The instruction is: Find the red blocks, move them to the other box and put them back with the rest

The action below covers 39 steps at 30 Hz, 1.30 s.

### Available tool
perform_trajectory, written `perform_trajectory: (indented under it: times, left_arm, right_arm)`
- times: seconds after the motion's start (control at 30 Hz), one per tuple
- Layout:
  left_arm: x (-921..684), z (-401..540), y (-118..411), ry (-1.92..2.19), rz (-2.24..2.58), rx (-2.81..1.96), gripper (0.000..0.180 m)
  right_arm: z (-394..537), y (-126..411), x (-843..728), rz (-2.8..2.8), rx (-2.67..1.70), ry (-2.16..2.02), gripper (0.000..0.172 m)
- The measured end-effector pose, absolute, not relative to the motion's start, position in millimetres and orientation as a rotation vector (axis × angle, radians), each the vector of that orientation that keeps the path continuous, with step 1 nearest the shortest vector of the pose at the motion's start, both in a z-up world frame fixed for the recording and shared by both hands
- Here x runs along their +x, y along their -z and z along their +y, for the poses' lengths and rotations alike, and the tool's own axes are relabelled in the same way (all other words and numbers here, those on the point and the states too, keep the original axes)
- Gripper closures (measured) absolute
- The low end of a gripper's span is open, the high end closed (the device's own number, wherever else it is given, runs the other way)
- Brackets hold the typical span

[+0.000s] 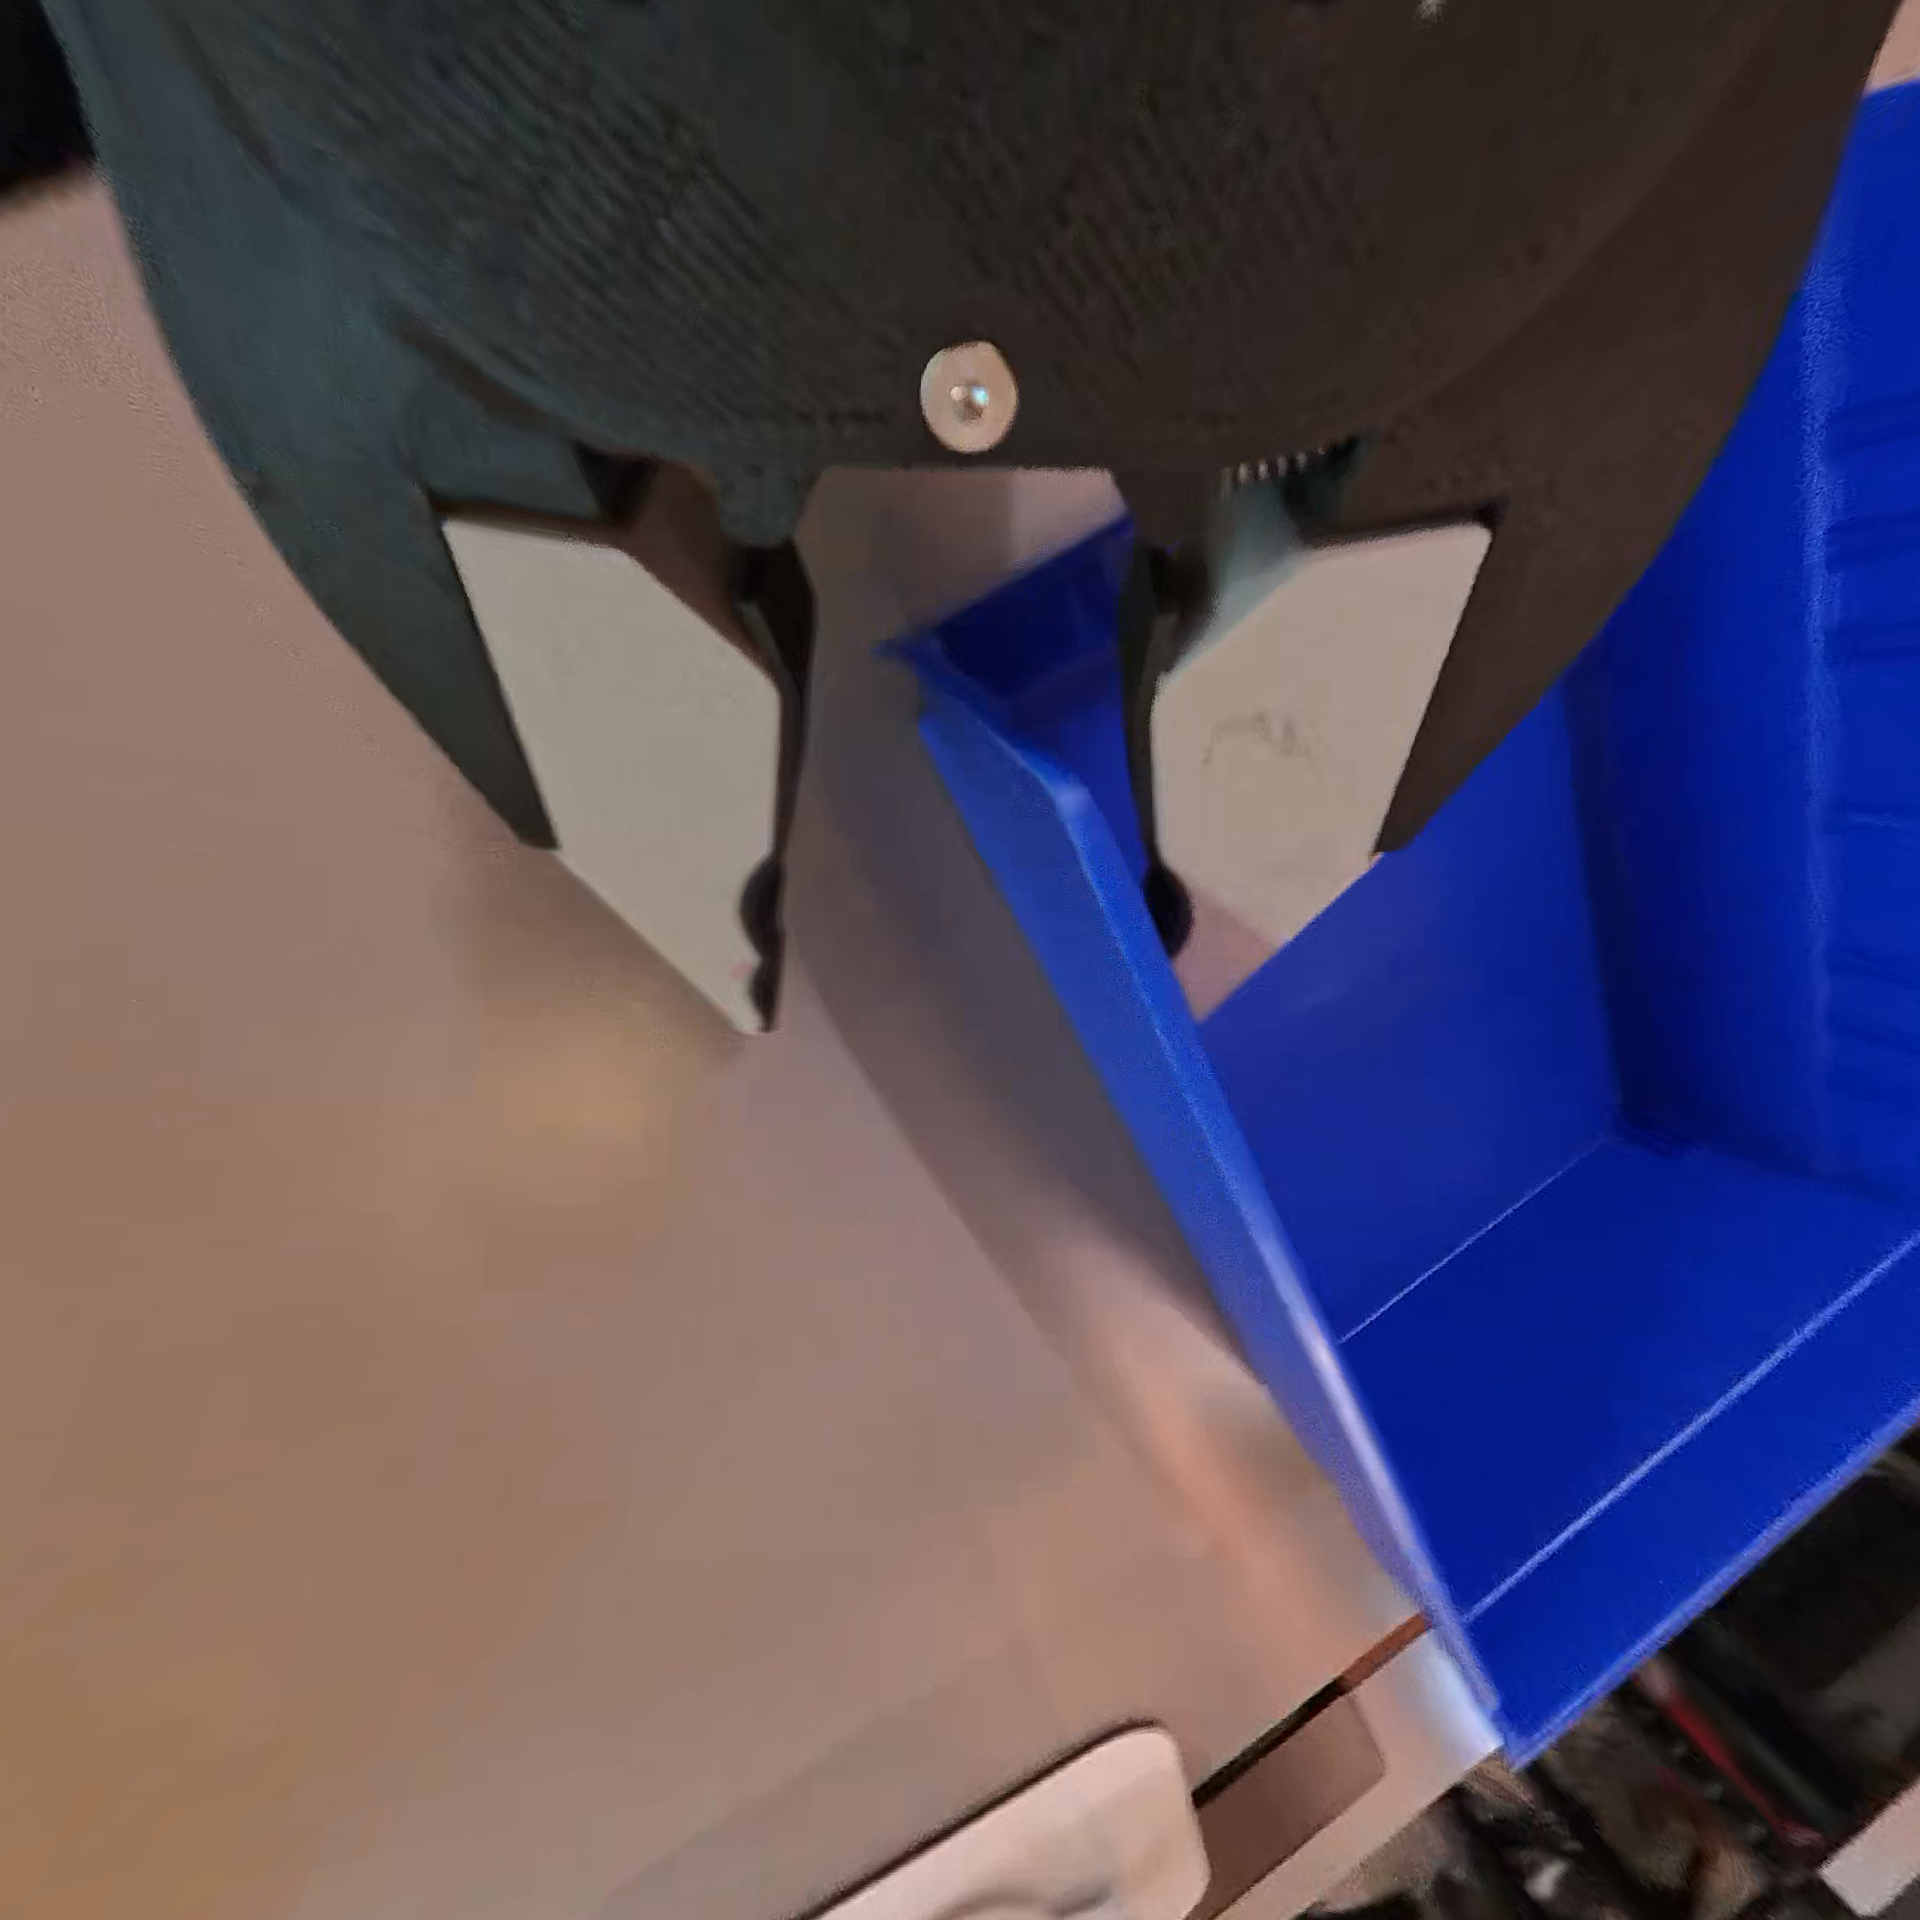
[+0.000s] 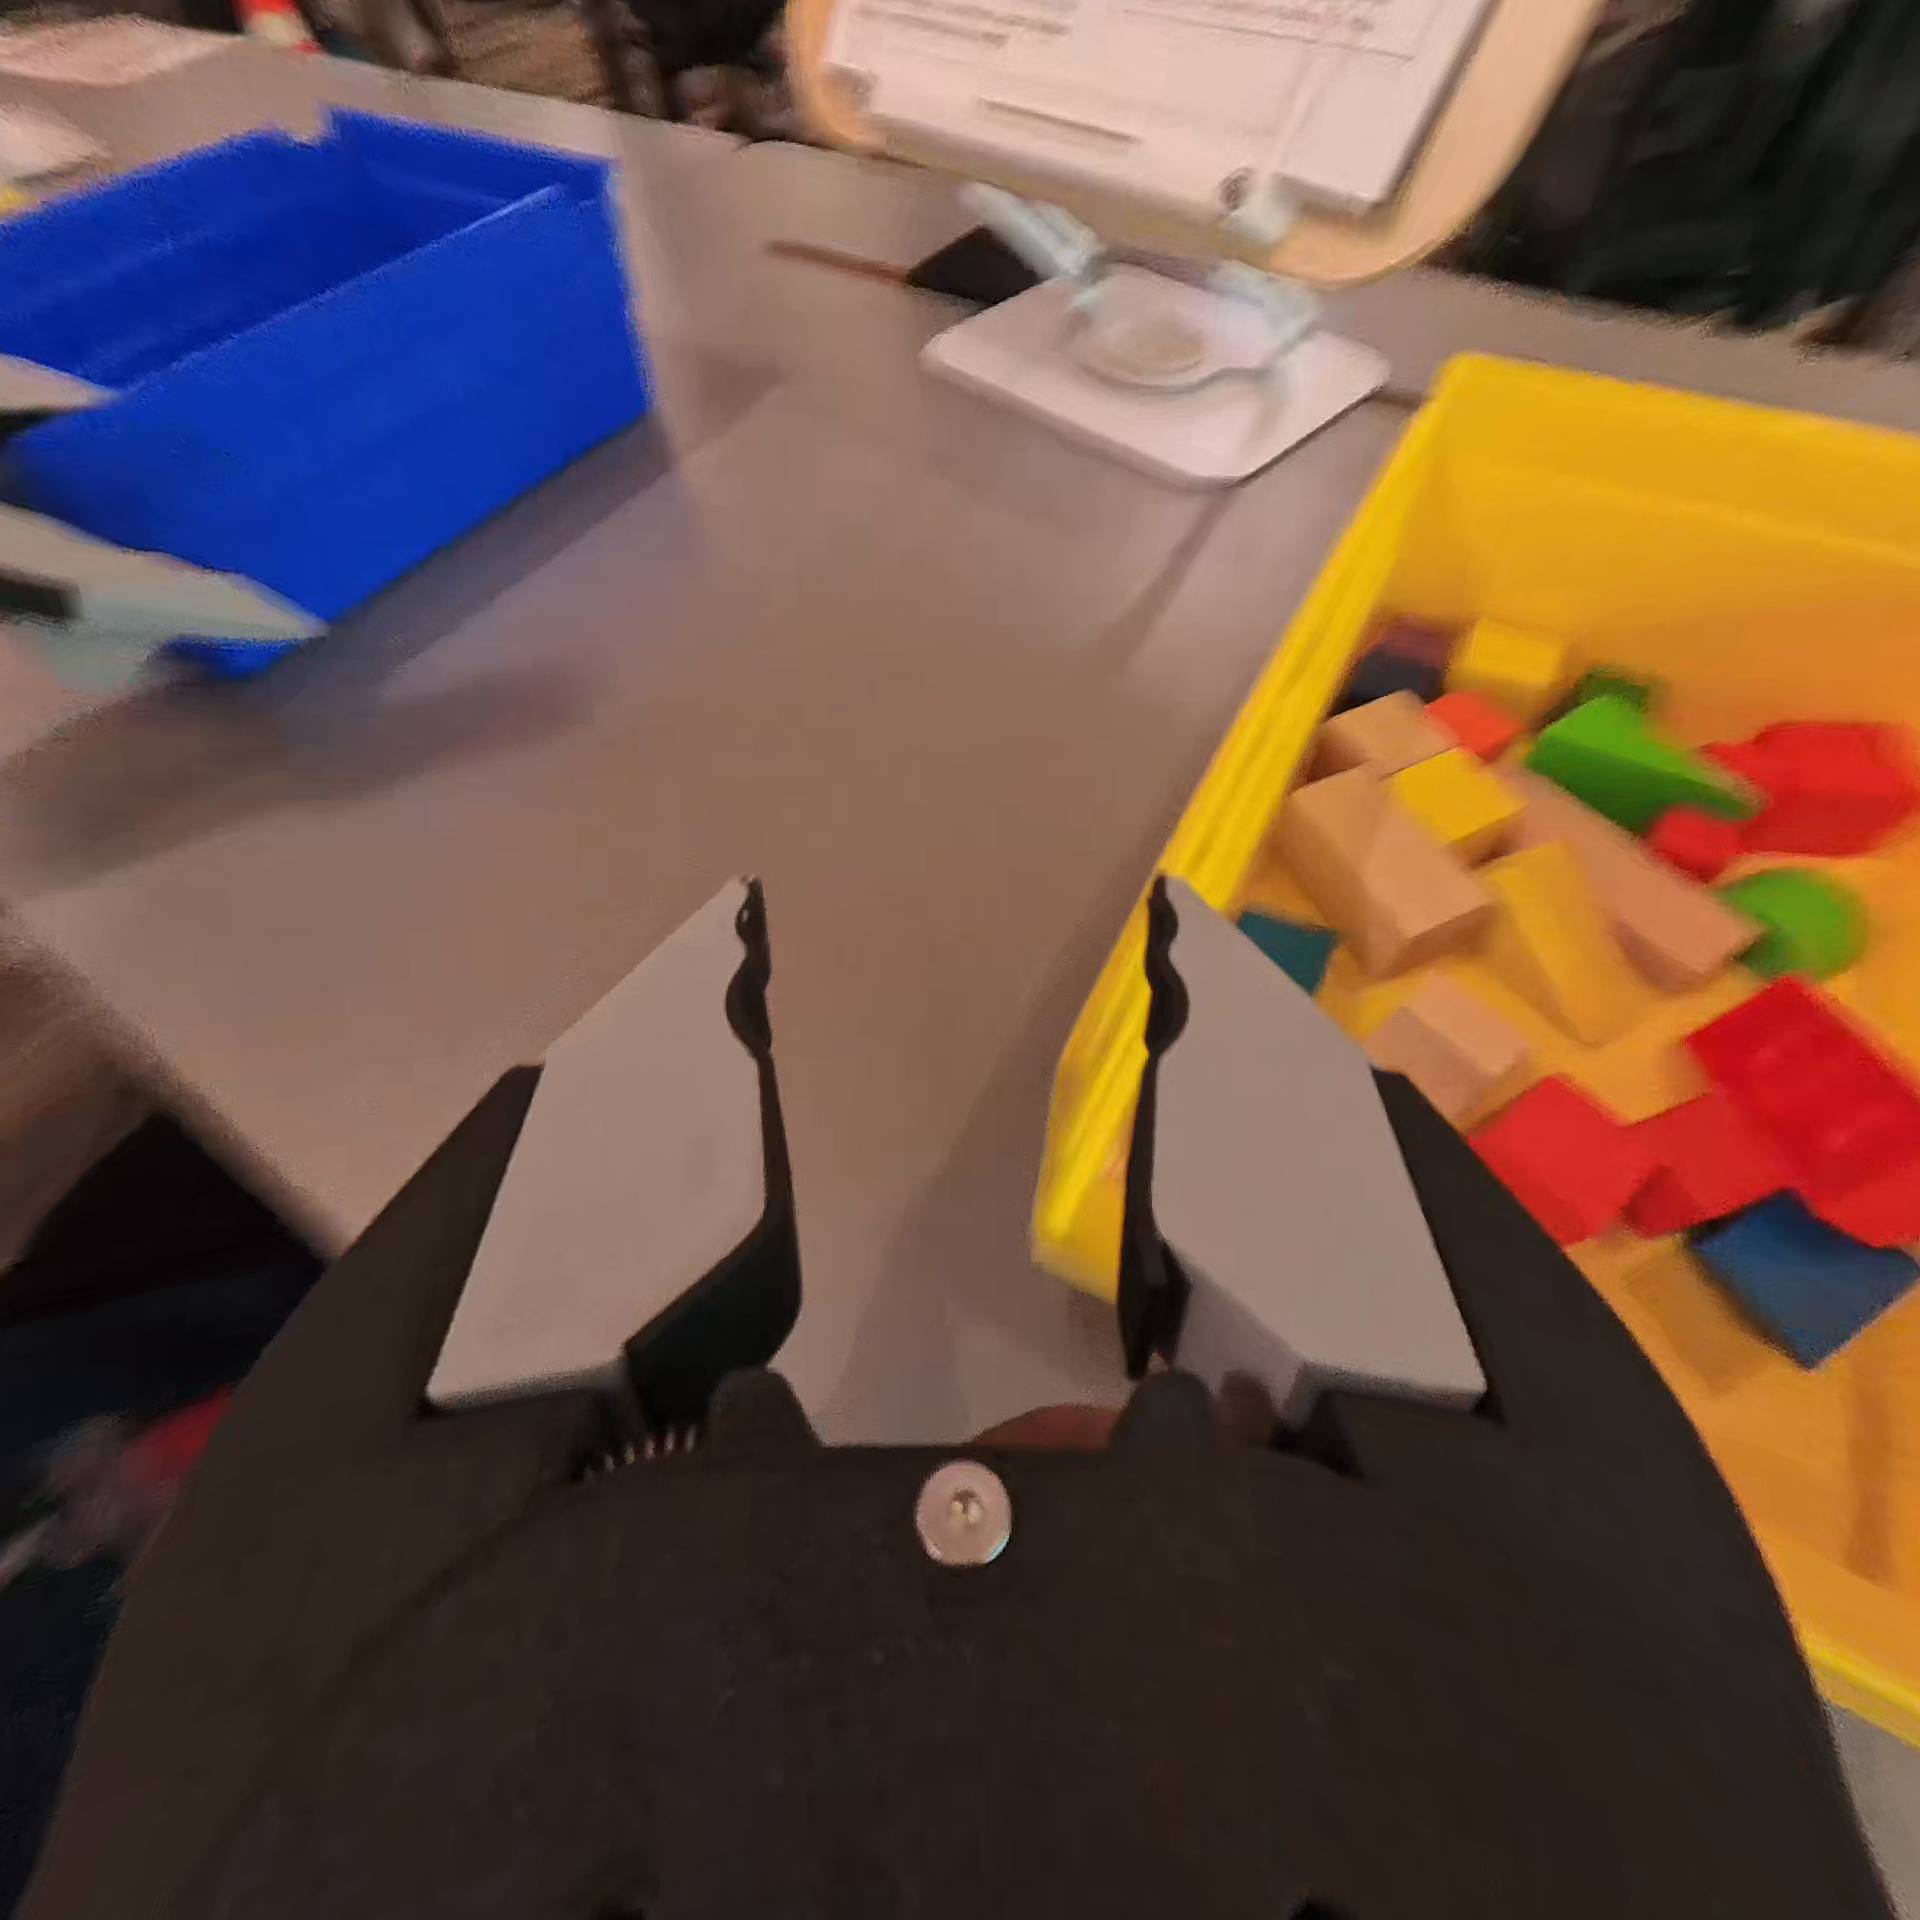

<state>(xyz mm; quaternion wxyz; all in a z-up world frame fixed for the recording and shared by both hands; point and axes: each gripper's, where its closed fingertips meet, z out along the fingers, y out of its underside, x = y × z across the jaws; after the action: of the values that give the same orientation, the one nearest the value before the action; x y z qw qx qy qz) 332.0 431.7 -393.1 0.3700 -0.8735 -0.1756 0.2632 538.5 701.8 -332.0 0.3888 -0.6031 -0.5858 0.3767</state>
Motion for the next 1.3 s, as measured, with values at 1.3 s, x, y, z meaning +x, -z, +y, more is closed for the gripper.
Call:
perform_trajectory:
  times: [1.3]
  left_arm:
    - [311,333,164,-0.715,-0.403,-1.798,0.177]
  right_arm:
    - [382,334,355,-1.846,-1.334,-1.096,0.128]
